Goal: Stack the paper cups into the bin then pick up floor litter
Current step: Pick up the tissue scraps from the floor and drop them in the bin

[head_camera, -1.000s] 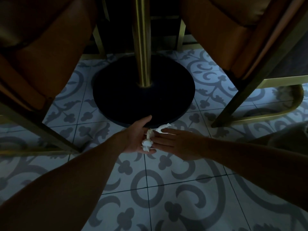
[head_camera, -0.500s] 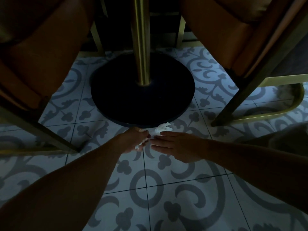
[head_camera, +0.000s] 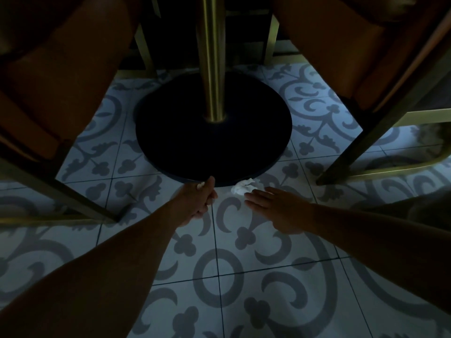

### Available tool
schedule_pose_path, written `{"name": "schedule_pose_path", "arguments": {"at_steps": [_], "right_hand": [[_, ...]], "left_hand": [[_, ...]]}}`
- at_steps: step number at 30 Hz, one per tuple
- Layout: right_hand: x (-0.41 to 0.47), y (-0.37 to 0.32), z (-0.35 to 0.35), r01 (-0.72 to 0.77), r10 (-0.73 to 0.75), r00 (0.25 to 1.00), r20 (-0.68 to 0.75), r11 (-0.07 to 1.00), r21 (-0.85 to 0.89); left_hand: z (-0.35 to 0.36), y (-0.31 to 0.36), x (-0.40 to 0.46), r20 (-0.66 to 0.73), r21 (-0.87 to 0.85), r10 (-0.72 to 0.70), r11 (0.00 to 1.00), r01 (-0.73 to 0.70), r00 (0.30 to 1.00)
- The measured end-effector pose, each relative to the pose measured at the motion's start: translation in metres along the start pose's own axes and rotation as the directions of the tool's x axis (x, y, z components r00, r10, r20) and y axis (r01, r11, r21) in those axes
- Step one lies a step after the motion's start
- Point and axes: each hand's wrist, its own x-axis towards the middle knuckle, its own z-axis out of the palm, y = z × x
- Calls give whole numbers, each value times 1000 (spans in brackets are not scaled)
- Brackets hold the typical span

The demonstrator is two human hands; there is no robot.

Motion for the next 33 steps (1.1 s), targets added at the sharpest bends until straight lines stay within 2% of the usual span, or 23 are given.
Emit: {"name": "schedule_pose_path", "arguments": {"at_steps": [4, 9, 20, 26, 33], "right_hand": [[2, -3, 0, -101, 98, 995, 34, 990, 95], [12, -7, 0, -275, 250, 960, 125, 928, 253], [44, -15, -8, -419, 347, 905, 246, 828, 373], [46, -18, -6, -441, 355, 891, 284, 825, 352], [37, -18, -10, -414, 370, 908, 198, 869, 271]], "left_hand": [[0, 4, -2, -59, -51, -77, 996, 74, 995], [-2, -1, 0, -63, -114, -129, 986, 121, 990], [-5, -10, 1, -19, -178, -176, 969, 170, 984], [-8, -13, 1, -39, -193, -194, 964, 183, 980], [-8, -12, 1, -70, -194, -191, 965, 175, 979]]}}
